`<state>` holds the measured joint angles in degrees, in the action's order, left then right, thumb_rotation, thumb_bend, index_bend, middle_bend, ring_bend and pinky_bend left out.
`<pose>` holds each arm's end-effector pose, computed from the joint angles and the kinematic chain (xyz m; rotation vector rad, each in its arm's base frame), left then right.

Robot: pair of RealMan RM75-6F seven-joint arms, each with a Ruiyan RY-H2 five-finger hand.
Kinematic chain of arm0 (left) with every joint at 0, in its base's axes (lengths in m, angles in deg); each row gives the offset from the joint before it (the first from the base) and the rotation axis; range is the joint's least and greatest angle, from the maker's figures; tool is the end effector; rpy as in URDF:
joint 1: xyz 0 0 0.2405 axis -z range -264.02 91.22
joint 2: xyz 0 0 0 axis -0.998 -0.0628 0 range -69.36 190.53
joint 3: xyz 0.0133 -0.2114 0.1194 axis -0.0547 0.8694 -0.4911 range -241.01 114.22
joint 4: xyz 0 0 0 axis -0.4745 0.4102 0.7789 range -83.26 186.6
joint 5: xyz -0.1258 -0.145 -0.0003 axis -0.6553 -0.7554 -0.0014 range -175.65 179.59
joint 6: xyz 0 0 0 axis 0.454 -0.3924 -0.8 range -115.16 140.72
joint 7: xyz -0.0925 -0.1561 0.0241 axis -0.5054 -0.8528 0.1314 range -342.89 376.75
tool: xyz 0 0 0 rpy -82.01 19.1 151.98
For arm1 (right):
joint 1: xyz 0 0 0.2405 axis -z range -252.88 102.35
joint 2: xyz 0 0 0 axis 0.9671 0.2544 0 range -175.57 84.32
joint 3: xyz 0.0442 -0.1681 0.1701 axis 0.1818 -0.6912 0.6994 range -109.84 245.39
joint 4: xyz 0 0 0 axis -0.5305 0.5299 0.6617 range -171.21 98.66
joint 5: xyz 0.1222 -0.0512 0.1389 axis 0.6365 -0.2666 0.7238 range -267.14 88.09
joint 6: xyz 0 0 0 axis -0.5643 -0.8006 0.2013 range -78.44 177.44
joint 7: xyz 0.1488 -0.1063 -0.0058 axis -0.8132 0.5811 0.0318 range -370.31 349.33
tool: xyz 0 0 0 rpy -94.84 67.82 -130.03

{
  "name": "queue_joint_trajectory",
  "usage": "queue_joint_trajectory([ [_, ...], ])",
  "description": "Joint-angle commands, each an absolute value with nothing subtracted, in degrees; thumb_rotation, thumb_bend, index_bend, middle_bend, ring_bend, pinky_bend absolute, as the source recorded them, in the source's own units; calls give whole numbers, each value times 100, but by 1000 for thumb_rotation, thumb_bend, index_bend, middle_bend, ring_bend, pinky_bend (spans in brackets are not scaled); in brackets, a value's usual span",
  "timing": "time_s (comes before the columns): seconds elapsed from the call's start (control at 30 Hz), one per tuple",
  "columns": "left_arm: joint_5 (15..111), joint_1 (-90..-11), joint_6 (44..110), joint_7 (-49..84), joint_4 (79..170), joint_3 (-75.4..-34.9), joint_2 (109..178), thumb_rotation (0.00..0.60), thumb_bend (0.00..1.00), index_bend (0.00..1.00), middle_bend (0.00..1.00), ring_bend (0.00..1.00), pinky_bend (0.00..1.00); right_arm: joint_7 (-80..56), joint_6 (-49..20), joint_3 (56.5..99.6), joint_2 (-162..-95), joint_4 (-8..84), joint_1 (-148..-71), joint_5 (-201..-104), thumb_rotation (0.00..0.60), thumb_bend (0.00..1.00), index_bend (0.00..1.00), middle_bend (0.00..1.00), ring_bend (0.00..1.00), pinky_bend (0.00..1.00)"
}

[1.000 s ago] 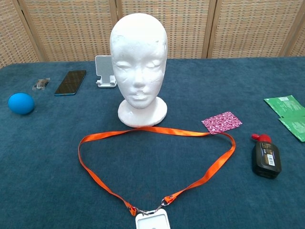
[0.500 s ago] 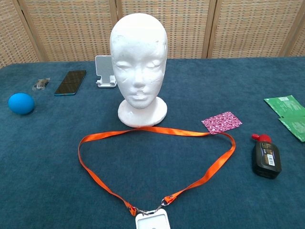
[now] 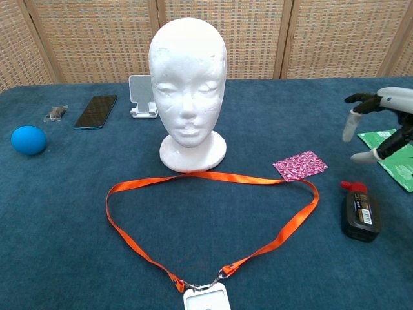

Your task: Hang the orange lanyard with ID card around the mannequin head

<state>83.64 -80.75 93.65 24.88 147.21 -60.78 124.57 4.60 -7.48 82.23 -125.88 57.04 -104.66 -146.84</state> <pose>-0.2966 0.2191 0.1568 -1.4122 -0.9217 -0.7707 -0.2053 -0.3439 0.0420 1.5405 -1.2435 0.8996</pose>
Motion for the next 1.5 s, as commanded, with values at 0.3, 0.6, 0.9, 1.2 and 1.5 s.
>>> queue_joint_trajectory([
  [0.3, 8280, -8047, 9309, 2494, 14685, -6076, 12473, 600, 0, 0, 0, 0, 0, 1238, -671, 8041, -13397, 5213, -11002, -14207, 600, 477, 510, 0, 0, 0],
  [0.6, 8254, -8022, 9276, 2566, 14689, -6090, 12504, 600, 0, 0, 0, 0, 0, 1472, -660, 7992, -13799, 4968, -11216, -13954, 600, 487, 513, 0, 0, 0],
  [0.9, 8202, -8004, 9237, 2549, 14688, -6088, 12501, 600, 0, 0, 0, 0, 0, 1692, -713, 7974, -14129, 4580, -11358, -13724, 600, 487, 516, 0, 0, 0],
  [1.2, 8157, -7984, 9196, 2513, 14684, -6084, 12487, 600, 0, 0, 0, 0, 0, 1805, -762, 7938, -14362, 4265, -11447, -13695, 600, 529, 556, 0, 0, 0],
  [1.5, 8110, -7951, 9136, 2509, 14669, -6083, 12493, 600, 0, 0, 0, 0, 0, 1742, -773, 7914, -14470, 4049, -11459, -13809, 600, 601, 592, 0, 0, 0],
])
